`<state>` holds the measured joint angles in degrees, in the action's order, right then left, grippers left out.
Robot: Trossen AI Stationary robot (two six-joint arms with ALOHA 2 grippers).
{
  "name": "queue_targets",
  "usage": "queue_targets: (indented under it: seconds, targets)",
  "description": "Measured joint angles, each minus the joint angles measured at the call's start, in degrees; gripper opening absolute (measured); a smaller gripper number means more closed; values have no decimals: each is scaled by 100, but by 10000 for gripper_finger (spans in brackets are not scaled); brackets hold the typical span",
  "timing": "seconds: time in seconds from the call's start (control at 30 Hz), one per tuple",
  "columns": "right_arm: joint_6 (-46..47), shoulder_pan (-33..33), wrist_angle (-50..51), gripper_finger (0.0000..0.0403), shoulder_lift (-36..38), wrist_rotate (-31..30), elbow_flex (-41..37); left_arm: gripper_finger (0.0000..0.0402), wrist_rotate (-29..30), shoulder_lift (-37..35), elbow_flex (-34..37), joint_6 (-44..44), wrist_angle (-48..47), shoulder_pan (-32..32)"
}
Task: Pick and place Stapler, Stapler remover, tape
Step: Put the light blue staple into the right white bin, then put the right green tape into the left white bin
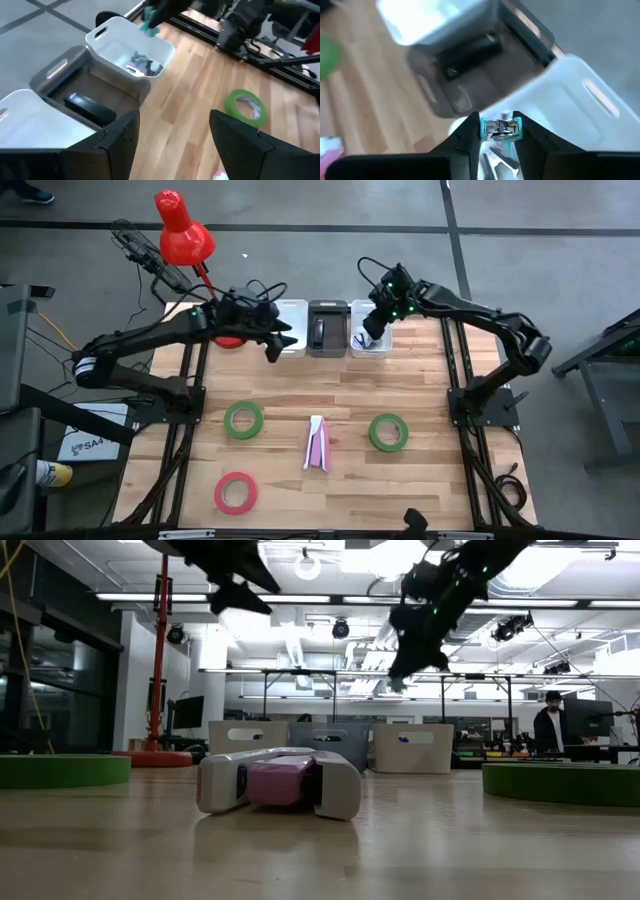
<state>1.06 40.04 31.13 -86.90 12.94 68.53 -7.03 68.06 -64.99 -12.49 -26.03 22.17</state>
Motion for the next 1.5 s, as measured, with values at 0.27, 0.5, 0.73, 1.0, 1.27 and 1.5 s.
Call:
queue_targets:
  seconds: [0.27, 0.5, 0.73, 1.0, 1.27, 1.5]
  targets:
    - [861, 193, -238, 85, -884, -515, 0, 236, 53, -456, 2, 67, -663, -4]
    - [1718, 295, -364, 85, -1396, -1143, 2, 236, 57, -728, 2, 177, -1192, -7]
    - [2311, 303, -506, 85, -1654, -1279, 2, 236, 77, -901, 2, 238, -1445, -7]
    - [2565, 307, -506, 152, -1654, -1400, 2, 236, 75, -1062, 2, 337, -1803, -7]
    - [2429, 313, -559, 186, -1654, -1104, 2, 236, 57, -1139, 1, 433, -1977, -7]
    - [2402, 451, -200, 188, -1427, -1072, 2, 236, 57, -1209, 0, 480, -2149, -7]
